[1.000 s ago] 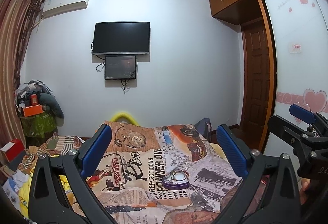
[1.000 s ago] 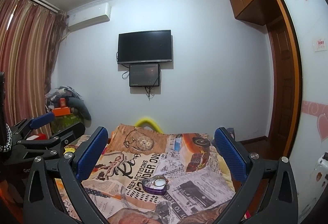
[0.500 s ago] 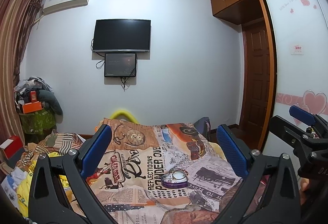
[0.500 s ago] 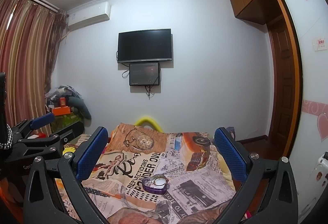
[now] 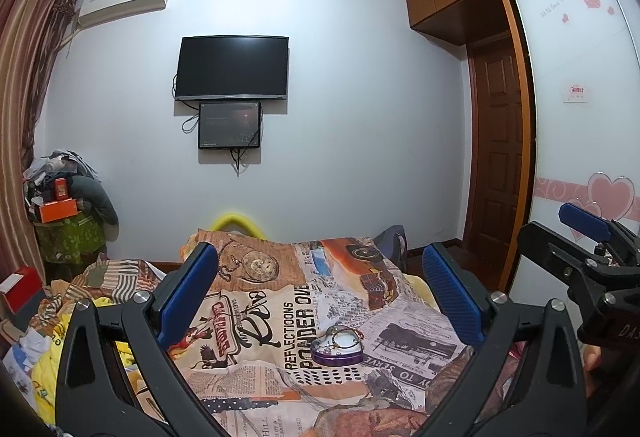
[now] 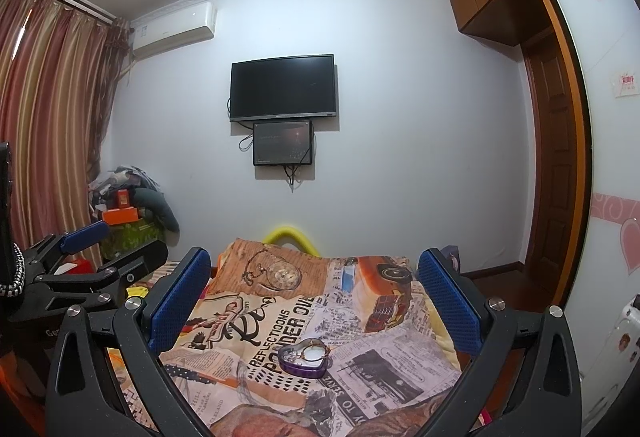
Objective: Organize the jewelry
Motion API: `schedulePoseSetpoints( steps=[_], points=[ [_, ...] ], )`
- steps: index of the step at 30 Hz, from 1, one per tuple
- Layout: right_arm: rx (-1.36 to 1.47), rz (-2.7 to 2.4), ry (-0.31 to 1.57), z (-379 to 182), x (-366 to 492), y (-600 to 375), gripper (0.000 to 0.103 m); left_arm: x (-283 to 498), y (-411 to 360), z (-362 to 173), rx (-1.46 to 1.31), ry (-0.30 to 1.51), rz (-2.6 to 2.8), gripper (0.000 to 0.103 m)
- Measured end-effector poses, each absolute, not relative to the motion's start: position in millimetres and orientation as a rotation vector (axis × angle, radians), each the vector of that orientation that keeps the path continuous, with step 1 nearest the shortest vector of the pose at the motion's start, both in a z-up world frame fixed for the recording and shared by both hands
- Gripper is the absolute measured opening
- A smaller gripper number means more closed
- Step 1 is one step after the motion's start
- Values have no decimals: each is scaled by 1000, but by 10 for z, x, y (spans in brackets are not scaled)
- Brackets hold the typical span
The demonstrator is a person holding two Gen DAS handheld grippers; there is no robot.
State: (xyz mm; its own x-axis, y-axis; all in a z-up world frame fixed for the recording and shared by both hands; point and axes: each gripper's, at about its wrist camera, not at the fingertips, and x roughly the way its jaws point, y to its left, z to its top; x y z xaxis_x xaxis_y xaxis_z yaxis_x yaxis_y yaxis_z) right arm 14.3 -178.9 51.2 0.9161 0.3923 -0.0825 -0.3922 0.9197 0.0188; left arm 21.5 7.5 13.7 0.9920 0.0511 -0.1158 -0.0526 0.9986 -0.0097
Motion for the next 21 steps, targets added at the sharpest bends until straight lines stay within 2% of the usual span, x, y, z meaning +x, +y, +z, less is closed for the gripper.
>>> schedulePoseSetpoints(
  steps=[21],
  points=[
    [11,388,90,492,174,-1795,103,272,59,101,-7,133,28,103]
  ],
)
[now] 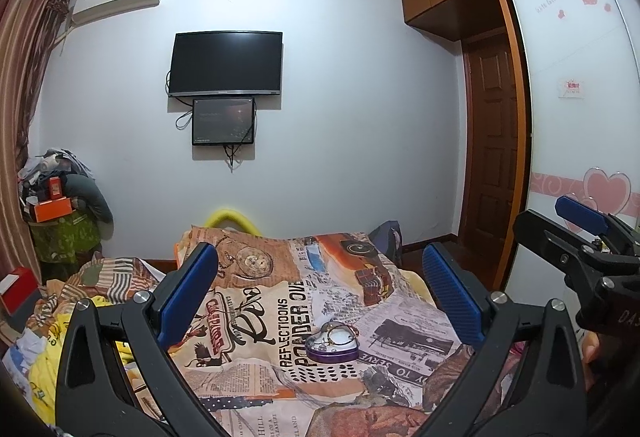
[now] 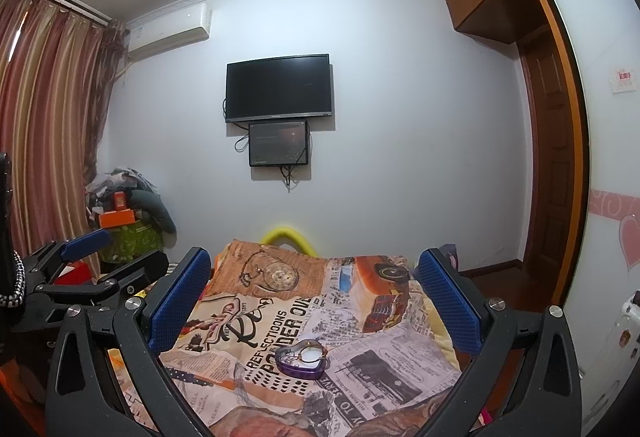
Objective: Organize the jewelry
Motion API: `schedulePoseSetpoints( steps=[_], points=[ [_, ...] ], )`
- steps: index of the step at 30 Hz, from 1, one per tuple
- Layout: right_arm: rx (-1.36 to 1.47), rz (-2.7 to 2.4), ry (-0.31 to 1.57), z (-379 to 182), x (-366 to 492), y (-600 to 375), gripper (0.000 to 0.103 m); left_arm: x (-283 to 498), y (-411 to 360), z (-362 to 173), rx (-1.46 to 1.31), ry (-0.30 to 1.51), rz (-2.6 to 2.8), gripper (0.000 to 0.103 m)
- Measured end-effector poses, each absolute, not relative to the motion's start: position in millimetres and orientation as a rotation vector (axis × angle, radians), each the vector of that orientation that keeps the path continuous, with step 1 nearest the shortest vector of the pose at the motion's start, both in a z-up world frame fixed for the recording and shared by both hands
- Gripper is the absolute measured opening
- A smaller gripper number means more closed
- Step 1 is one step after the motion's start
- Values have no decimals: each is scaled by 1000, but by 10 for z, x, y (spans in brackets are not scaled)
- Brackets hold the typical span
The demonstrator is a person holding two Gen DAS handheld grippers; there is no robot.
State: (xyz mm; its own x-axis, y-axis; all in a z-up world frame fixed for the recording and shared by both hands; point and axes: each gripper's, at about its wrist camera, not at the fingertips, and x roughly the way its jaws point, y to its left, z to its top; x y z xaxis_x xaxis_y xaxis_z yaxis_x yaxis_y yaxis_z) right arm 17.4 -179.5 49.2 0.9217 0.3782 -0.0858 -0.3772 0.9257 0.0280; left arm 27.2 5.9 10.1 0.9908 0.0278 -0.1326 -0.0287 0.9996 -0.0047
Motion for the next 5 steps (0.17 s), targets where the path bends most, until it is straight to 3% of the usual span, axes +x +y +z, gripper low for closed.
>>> schedulePoseSetpoints(
  steps=[5],
  points=[
    [14,386,100,482,210,-1802,103,325,51,70,-4,145,26,103]
  ],
)
